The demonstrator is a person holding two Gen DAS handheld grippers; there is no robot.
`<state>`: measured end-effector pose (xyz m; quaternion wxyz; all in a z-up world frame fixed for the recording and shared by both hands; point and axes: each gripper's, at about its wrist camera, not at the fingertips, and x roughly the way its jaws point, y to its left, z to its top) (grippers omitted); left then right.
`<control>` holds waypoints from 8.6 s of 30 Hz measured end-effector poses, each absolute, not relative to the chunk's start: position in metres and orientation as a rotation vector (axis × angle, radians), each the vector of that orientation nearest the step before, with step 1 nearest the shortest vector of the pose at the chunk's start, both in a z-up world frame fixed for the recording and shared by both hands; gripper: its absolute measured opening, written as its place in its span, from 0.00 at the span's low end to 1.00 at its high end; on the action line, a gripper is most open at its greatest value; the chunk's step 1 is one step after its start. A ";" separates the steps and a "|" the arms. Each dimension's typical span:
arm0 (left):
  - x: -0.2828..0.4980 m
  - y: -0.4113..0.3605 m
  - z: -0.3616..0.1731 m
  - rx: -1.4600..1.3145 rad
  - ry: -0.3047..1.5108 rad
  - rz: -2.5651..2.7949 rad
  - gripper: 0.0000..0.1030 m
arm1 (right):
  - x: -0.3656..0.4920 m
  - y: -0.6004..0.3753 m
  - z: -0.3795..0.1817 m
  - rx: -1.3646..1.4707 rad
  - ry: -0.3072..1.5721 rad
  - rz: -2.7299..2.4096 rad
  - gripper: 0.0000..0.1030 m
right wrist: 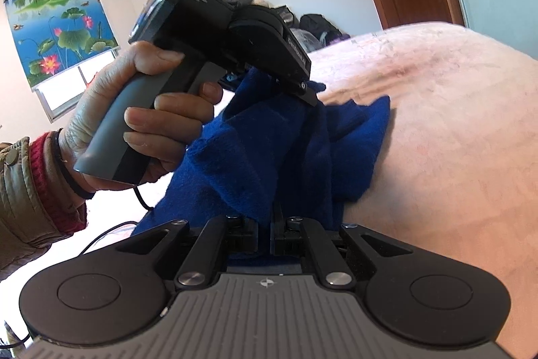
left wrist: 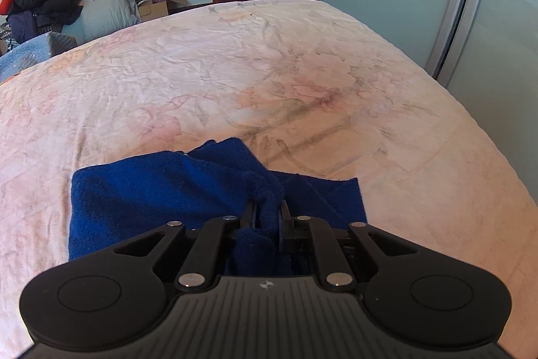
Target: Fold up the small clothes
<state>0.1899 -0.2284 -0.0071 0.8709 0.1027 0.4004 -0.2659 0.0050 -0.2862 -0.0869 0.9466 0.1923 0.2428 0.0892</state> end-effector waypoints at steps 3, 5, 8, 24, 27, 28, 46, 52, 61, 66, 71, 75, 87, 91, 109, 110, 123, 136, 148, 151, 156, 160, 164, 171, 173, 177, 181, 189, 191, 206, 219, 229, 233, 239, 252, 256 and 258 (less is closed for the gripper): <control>0.193 -0.231 -0.009 0.194 0.863 -0.576 0.16 | 0.007 -0.295 -0.092 0.463 0.518 0.185 0.08; 0.193 -0.231 -0.009 0.181 0.862 -0.591 0.29 | 0.007 -0.299 -0.094 0.485 0.529 0.183 0.11; 0.190 -0.230 -0.006 0.176 0.829 -0.596 0.58 | 0.007 -0.299 -0.095 0.488 0.541 0.172 0.21; 0.214 -0.147 0.034 -0.006 0.725 -0.545 0.79 | -0.004 -0.326 -0.095 0.622 0.545 0.100 0.43; 0.220 -0.121 0.029 0.038 0.720 -0.451 0.79 | -0.014 -0.341 -0.086 0.617 0.509 -0.020 0.59; 0.219 -0.116 0.025 0.067 0.711 -0.425 0.79 | -0.015 -0.345 -0.081 0.608 0.491 -0.046 0.59; 0.174 -0.117 -0.012 0.322 0.679 -0.348 0.79 | 0.190 -0.330 -0.038 0.145 0.665 0.170 0.23; 0.174 -0.110 -0.012 0.282 0.699 -0.350 0.79 | 0.190 -0.334 -0.034 0.130 0.621 0.170 0.08; 0.170 -0.116 -0.018 0.300 0.708 -0.346 0.79 | 0.225 -0.326 -0.055 0.016 0.683 0.086 0.24; 0.170 -0.117 -0.020 0.304 0.711 -0.342 0.79 | 0.193 -0.330 -0.033 0.028 0.583 0.007 0.44; 0.168 -0.116 -0.024 0.295 0.716 -0.336 0.80 | 0.159 -0.308 -0.024 0.010 0.617 0.247 0.45; 0.165 -0.109 -0.021 0.260 0.725 -0.330 0.80 | 0.162 -0.292 -0.044 -0.090 0.687 0.194 0.61; 0.136 -0.024 -0.048 -0.120 0.901 -0.578 0.81 | 0.083 -0.380 -0.061 0.482 0.714 0.202 0.79; 0.131 -0.028 -0.054 -0.142 0.904 -0.625 0.81 | 0.069 -0.389 -0.076 0.617 0.717 0.309 0.82; 0.123 -0.069 -0.059 -0.017 0.870 -0.596 0.90 | 0.107 -0.356 -0.081 0.665 0.711 0.516 0.82; 0.123 -0.070 -0.059 -0.012 0.867 -0.595 0.91 | 0.108 -0.355 -0.081 0.665 0.709 0.517 0.82; 0.117 -0.062 -0.058 -0.041 0.844 -0.630 0.43 | 0.117 -0.327 -0.084 0.663 0.710 0.504 0.71; 0.119 -0.029 -0.025 -0.103 0.755 -0.588 0.14 | 0.117 -0.317 -0.087 0.884 0.660 0.475 0.26; 0.113 -0.006 -0.032 -0.060 0.842 -0.586 0.17 | 0.098 -0.317 -0.099 0.895 0.734 0.393 0.47; 0.130 -0.005 -0.022 -0.072 0.826 -0.606 0.30 | 0.100 -0.337 -0.095 0.949 0.679 0.352 0.64; 0.182 -0.013 -0.018 -0.152 0.817 -0.626 0.63 | 0.141 -0.358 -0.102 1.011 0.640 0.355 0.64; 0.228 -0.021 -0.033 -0.255 0.903 -0.630 0.63 | 0.175 -0.361 -0.103 1.006 0.619 0.361 0.63; 0.257 -0.022 -0.051 -0.378 0.953 -0.624 0.61 | 0.200 -0.363 -0.104 0.988 0.599 0.380 0.64; 0.243 -0.027 -0.042 -0.294 0.831 -0.578 0.16 | 0.216 -0.355 -0.096 0.808 0.663 0.399 0.26; 0.234 -0.028 -0.034 -0.260 0.775 -0.561 0.15 | 0.218 -0.350 -0.085 0.749 0.631 0.431 0.25; 0.232 -0.030 -0.024 -0.180 0.703 -0.507 0.15 | 0.238 -0.340 -0.071 0.669 0.623 0.437 0.25; 0.251 -0.036 -0.029 -0.137 0.772 -0.475 0.17 | 0.255 -0.338 -0.084 0.632 0.701 0.316 0.43; 0.210 -0.022 -0.009 -0.065 0.736 -0.411 0.18 | 0.181 -0.339 -0.050 0.432 0.602 0.092 0.58; 0.190 -0.022 -0.007 -0.030 0.743 -0.374 0.18 | 0.153 -0.322 -0.040 0.319 0.567 0.099 0.58; 0.115 -0.024 -0.025 0.073 0.789 -0.242 0.19 | 0.077 -0.239 -0.042 -0.043 0.592 0.074 0.85; 0.065 -0.033 -0.028 0.121 0.815 -0.197 0.19 | 0.050 -0.233 -0.052 0.044 0.700 -0.034 0.99; 0.044 -0.025 -0.030 0.121 0.815 -0.166 0.38 | 0.030 -0.229 -0.049 0.170 0.735 -0.019 0.99; 0.033 -0.021 -0.033 0.119 0.773 -0.164 0.83 | 0.025 -0.222 -0.053 0.162 0.759 -0.015 0.99; 0.025 -0.022 -0.047 0.141 0.788 -0.178 0.83 | 0.025 -0.216 -0.063 0.122 0.762 -0.062 0.99; 0.018 -0.026 -0.066 0.161 0.725 -0.168 0.91 | 0.027 -0.210 -0.083 0.005 0.681 -0.132 1.00; 0.017 -0.023 -0.070 0.145 0.711 -0.147 0.97 | 0.024 -0.211 -0.086 0.007 0.649 -0.134 1.00; 0.018 -0.022 -0.070 0.131 0.714 -0.147 0.97 | 0.023 -0.210 -0.086 0.006 0.648 -0.135 1.00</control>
